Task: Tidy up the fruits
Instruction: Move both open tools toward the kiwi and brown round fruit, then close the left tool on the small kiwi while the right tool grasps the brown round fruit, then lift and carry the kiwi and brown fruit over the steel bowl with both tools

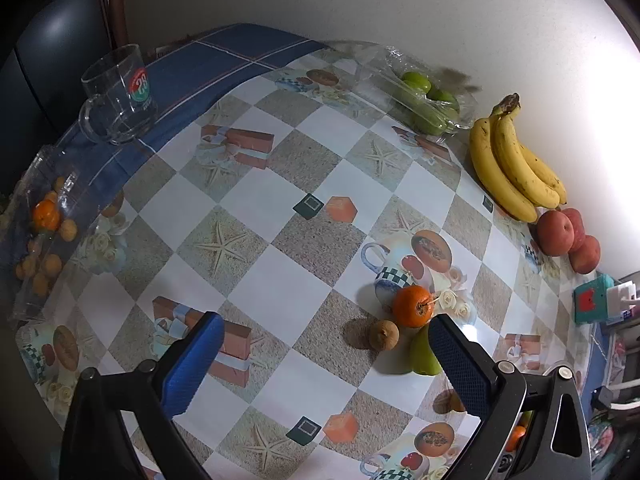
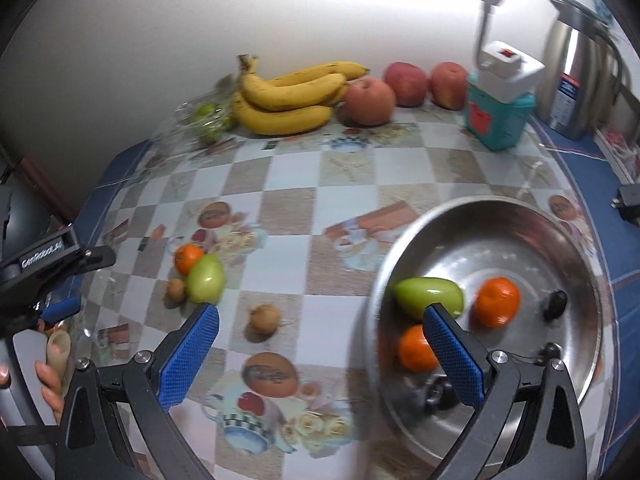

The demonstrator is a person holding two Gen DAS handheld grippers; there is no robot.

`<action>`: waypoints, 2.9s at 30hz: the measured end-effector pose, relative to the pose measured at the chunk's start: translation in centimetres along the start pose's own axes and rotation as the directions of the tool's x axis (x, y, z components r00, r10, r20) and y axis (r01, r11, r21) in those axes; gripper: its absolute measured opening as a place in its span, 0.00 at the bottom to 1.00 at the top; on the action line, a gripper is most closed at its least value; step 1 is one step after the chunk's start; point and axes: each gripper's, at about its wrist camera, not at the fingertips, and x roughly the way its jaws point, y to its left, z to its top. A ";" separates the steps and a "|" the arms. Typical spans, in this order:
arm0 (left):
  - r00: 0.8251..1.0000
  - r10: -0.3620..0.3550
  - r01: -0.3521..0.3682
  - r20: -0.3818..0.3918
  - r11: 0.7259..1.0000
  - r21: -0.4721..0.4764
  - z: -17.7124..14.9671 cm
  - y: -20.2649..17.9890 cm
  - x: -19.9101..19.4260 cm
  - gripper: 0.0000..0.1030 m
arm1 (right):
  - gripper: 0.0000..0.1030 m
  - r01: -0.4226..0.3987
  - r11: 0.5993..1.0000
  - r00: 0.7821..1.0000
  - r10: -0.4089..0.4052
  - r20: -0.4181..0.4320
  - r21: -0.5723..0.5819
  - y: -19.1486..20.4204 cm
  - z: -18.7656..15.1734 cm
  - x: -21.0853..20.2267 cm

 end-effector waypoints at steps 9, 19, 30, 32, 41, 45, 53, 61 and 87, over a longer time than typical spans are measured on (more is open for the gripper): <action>0.997 -0.042 0.045 -0.063 0.998 0.041 0.1 -0.5 2.1 1.00 | 0.98 -0.026 0.998 1.000 0.025 -0.014 -0.062 2.6 -0.1 1.6; 0.984 -0.084 0.093 -0.155 0.994 0.052 -0.6 -1.4 4.8 0.82 | 0.96 -0.033 0.998 0.998 0.029 -0.063 -0.050 3.1 -0.2 3.9; 0.964 -0.140 0.154 -0.227 0.987 0.044 -1.2 -2.4 7.1 0.55 | 0.71 -0.023 0.996 0.991 0.011 -0.135 -0.088 3.7 -1.0 6.6; 0.963 -0.141 0.156 -0.229 0.986 0.049 -1.3 -2.6 7.3 0.51 | 0.64 -0.014 0.996 0.990 0.001 -0.144 -0.092 3.6 -1.1 7.1; 0.951 -0.185 0.195 -0.249 0.981 0.018 -1.1 -2.8 8.3 0.29 | 0.55 -0.010 0.997 0.987 -0.004 -0.163 -0.082 3.2 -1.1 8.1; 0.951 -0.181 0.193 -0.249 0.981 0.022 -1.1 -2.9 8.4 0.26 | 0.47 -0.016 0.997 0.985 0.003 -0.171 -0.079 3.2 -1.0 8.6; 0.947 -0.196 0.207 -0.254 0.978 0.016 -1.1 -2.9 8.2 0.25 | 0.37 -0.026 0.998 0.986 0.015 -0.165 -0.064 3.0 -1.0 8.6; 0.947 -0.196 0.204 -0.253 0.979 0.008 -1.0 -2.7 8.1 0.25 | 0.27 -0.052 0.998 0.985 0.047 -0.168 -0.024 2.6 -1.1 8.4; 0.961 -0.237 0.242 -0.142 0.970 0.021 0.3 -2.5 3.5 0.25 | 0.27 -0.116 0.992 0.991 0.118 -0.058 0.041 1.9 0.7 3.3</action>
